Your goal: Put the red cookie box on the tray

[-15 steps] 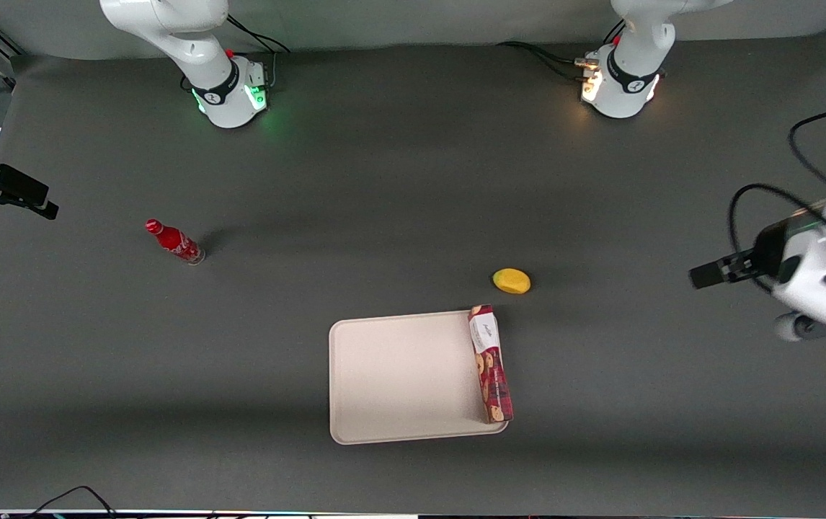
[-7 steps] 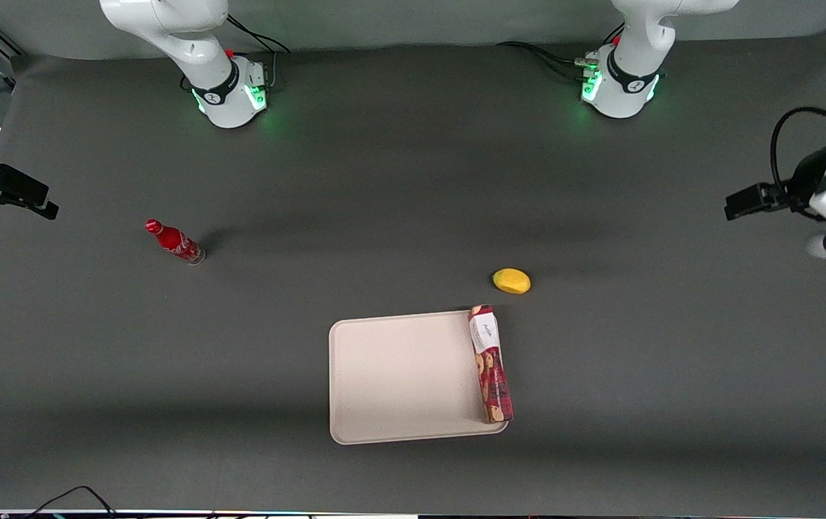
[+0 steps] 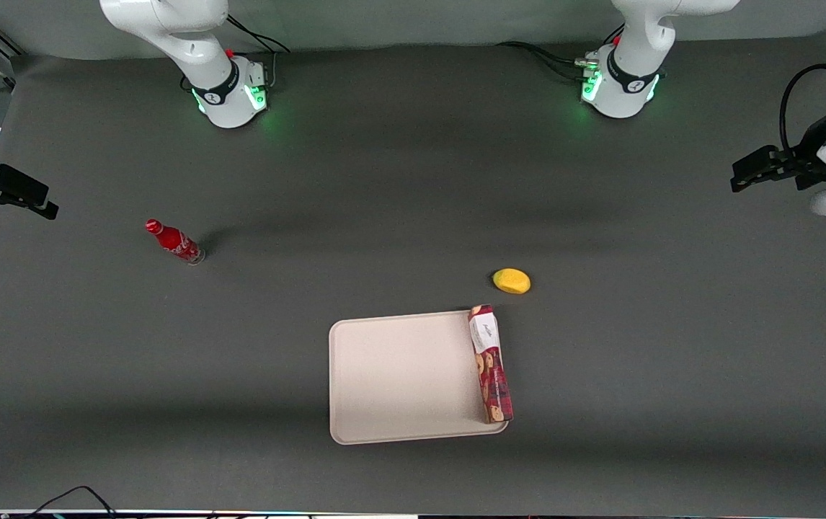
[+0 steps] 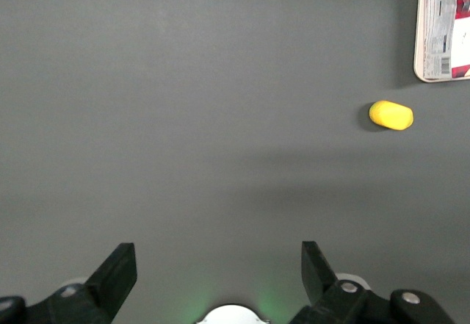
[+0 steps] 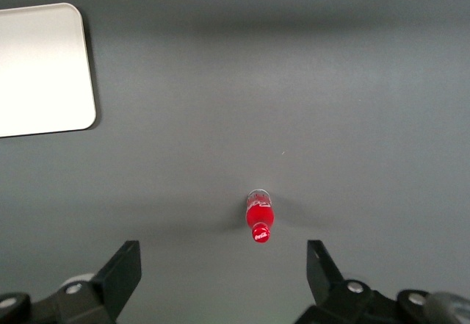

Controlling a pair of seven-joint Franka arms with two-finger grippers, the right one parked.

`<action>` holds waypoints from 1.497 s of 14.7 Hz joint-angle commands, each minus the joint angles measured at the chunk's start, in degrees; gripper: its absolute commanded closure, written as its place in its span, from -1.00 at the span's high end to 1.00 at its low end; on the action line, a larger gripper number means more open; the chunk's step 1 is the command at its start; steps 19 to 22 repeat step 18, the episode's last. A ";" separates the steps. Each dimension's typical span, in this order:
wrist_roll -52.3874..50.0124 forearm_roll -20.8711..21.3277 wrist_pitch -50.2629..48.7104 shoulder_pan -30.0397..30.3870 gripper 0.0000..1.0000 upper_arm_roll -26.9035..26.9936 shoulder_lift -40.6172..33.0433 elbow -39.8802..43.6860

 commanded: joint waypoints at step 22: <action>2.35 0.52 -2.23 -1.45 1.00 1.94 -0.57 0.96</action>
